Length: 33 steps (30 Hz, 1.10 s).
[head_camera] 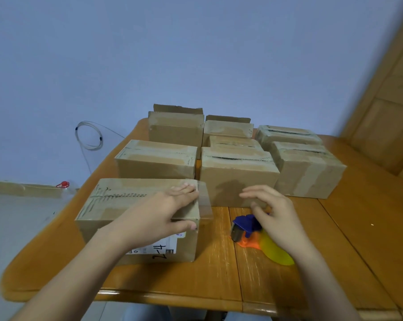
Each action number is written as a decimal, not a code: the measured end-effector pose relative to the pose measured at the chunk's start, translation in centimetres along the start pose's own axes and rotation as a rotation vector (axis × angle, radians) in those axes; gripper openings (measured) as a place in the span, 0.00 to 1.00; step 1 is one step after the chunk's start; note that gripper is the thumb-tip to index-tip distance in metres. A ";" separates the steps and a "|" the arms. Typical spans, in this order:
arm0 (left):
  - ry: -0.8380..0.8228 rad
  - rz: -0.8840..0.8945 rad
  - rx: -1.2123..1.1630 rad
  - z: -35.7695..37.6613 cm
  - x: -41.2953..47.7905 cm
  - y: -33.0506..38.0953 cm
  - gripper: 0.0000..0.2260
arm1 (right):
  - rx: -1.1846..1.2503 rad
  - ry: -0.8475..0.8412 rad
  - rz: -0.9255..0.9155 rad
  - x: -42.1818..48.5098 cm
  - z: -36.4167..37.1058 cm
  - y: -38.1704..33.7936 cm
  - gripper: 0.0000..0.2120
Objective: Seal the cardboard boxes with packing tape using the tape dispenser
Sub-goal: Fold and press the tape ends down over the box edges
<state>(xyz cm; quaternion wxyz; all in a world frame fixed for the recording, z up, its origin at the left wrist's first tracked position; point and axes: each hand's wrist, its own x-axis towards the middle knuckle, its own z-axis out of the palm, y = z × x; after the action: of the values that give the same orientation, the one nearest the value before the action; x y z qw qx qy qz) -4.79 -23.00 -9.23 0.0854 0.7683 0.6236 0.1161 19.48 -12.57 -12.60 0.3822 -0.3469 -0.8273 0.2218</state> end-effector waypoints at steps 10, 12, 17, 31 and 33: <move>-0.160 0.016 -0.079 -1.0 -0.4 -0.7 0.32 | 0.151 -0.016 -0.090 0.0 4.7 -2.5 0.18; -0.147 0.011 -0.124 -1.5 -0.5 -0.9 0.32 | 0.170 -0.064 -0.118 -0.3 5.7 -2.8 0.23; 0.081 -0.016 -0.116 -1.3 0.4 -0.8 0.39 | 0.244 -0.169 -0.129 -0.9 8.2 -2.4 0.32; -0.008 -0.052 -0.091 -1.4 0.4 -3.2 0.50 | 0.201 -0.234 -0.047 -3.6 11.7 -3.0 0.45; -0.011 -0.051 -0.092 -1.4 0.4 -3.1 0.49 | 0.189 -0.236 -0.033 -4.1 12.1 -2.9 0.45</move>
<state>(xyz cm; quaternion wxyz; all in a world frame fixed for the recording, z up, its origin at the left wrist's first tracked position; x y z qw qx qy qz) -8.03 -22.00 -8.73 0.1271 0.7479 0.6367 0.1381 10.66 -18.74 -20.11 0.3168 -0.2675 -0.8475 0.3315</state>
